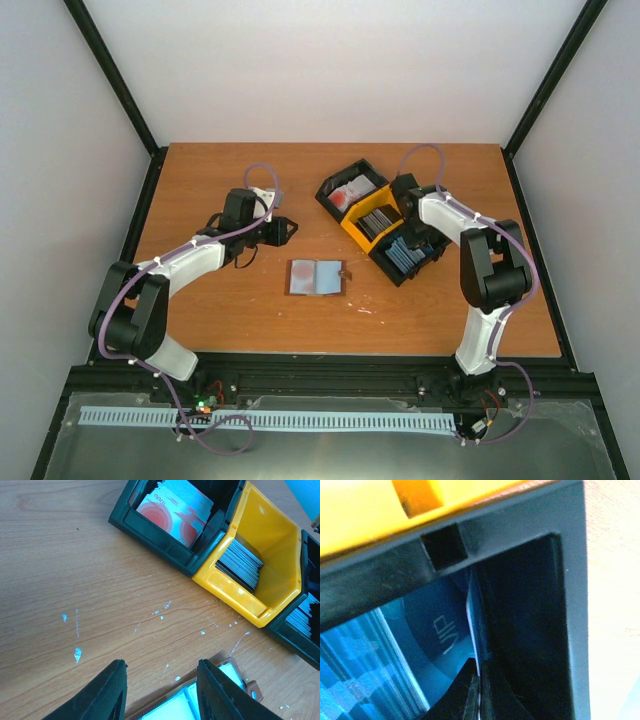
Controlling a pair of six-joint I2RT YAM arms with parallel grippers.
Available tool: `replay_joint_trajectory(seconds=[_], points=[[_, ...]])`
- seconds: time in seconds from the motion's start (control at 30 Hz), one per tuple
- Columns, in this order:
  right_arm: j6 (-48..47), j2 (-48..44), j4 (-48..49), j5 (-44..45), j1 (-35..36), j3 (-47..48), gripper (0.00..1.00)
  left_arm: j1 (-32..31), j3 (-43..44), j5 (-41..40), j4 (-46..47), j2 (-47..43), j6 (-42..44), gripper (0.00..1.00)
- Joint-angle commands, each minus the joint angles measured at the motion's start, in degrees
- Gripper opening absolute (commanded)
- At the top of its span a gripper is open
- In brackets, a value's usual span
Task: Put the credit cards into the card holder
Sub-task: Pick up the credit card from the storage box, then insert the credit card into the card holder.
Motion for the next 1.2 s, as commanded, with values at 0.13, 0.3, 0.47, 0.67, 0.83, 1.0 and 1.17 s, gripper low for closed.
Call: replay_joint_trajectory(seconds=[0.13, 0.3, 0.47, 0.67, 0.83, 1.0, 1.17], points=[[1.9, -4.0, -5.4, -1.0, 2.4, 5.2, 0.03, 0.3, 2.3, -0.6, -1.2, -4.7, 0.9, 0.44], [5.2, -11.5, -10.7, -5.7, 2.4, 9.6, 0.03, 0.4, 1.5, -2.3, -1.4, -9.3, -0.2, 0.53], [15.5, -19.2, -8.2, -22.6, 2.5, 8.2, 0.03, 0.3, -1.3, -2.1, -2.3, -14.2, -2.5, 0.64], [40.4, -31.8, 21.8, -50.0, 4.3, -15.3, 0.03, 0.3, -5.8, 1.3, -3.9, -17.5, -4.8, 0.67], [48.2, -28.6, 36.1, -56.2, 11.6, -23.5, 0.03, 0.3, -7.2, 7.7, -6.5, -16.2, -6.7, 0.66], [52.6, -20.5, 42.8, -55.6, 17.2, -23.5, 0.03, 0.3, -7.7, 10.0, -10.9, -12.9, -8.2, 0.65], [54.6, -14.4, 40.7, -54.8, 18.7, -20.6, 0.03, 0.3, -7.6, 10.1, -14.2, -8.5, -11.4, 0.6]])
